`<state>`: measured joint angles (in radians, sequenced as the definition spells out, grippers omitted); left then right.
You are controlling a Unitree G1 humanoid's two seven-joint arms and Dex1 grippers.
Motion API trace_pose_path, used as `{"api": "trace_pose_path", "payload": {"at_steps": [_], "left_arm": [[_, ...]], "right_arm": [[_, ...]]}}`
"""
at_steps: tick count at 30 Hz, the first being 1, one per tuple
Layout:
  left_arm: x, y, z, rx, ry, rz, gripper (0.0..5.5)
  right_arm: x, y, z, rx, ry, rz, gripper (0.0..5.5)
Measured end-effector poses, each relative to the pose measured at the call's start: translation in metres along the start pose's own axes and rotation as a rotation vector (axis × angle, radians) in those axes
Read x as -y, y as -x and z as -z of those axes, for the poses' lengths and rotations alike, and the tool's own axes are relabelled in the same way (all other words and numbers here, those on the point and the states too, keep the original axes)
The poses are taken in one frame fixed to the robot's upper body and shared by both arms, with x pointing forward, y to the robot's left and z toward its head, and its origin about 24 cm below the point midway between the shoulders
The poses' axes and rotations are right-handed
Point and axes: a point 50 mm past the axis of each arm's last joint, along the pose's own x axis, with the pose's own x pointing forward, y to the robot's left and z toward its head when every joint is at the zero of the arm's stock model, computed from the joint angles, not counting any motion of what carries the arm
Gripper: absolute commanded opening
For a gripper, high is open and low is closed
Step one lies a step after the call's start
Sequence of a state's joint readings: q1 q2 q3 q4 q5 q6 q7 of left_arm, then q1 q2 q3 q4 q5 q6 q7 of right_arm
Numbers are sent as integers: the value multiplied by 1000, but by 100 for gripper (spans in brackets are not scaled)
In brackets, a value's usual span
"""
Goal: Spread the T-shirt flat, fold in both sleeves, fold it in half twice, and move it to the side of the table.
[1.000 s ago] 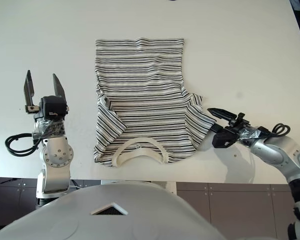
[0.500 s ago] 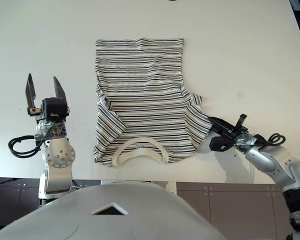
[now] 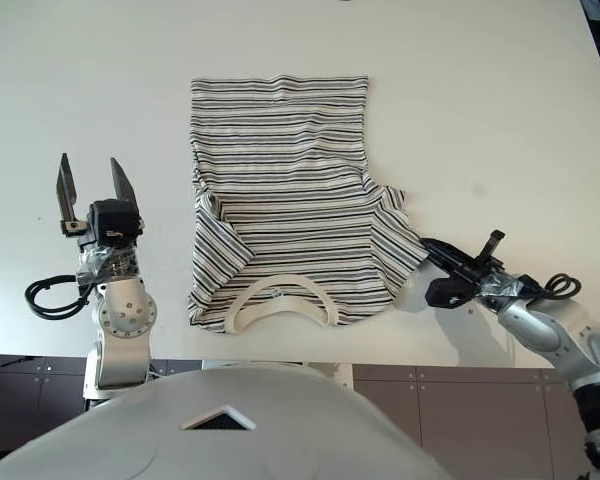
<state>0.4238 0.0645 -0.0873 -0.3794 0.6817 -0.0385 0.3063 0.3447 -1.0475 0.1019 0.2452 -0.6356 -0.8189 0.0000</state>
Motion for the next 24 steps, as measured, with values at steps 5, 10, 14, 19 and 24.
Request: {"api": "trace_pose_path", "payload": {"at_steps": [5,10,14,19,24], "left_arm": [[1,0,0,-4,6,-6,268],[1,0,3,-8,-5,-1,268],[1,-2,4,-3,-11,9,268],[1,-6,4,21,-23,47,268],[1,-9,7,28,-27,88,268]], "right_arm": [[19,-5,-14,93,-6,97,14],[28,-16,-34,171,-20,150,14],[24,-28,-50,221,-44,144,14],[15,-50,-69,270,-90,121,14],[4,-57,-77,284,-109,53,35]]}}
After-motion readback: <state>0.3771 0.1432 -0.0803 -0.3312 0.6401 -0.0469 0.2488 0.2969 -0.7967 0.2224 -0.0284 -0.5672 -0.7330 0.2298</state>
